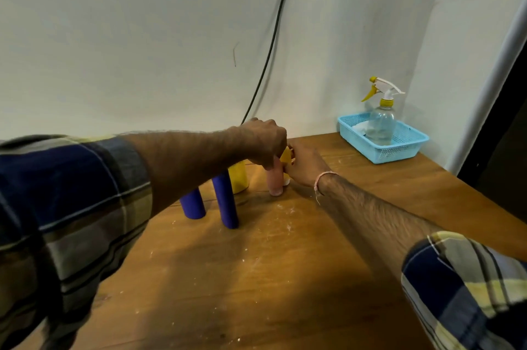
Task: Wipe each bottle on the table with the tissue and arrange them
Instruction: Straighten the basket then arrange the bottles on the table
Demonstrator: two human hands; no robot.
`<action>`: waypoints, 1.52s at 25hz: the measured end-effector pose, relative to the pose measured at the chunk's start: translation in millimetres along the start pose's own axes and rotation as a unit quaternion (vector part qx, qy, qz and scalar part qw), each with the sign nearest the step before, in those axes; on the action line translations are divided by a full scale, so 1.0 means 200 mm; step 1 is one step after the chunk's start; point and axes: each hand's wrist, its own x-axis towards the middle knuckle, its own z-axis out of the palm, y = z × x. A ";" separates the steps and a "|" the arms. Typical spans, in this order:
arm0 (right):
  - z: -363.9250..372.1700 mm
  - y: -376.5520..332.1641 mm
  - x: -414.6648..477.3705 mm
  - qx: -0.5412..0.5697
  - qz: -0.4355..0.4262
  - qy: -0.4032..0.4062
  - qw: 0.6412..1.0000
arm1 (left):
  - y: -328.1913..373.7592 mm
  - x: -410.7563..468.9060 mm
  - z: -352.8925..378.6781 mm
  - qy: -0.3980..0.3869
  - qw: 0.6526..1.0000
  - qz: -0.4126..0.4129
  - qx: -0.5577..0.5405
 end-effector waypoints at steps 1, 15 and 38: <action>0.02 0.01 0.02 0.014 0.007 0.016 1.000 | -0.03 0.03 0.00 0.003 1.000 0.003 -0.006; 0.05 0.09 0.73 0.052 0.005 0.106 0.993 | -0.53 0.72 0.01 0.057 0.993 -0.051 -0.091; 0.17 0.27 0.70 0.099 0.042 0.086 0.990 | -0.58 0.62 0.06 0.111 0.970 -0.030 -0.215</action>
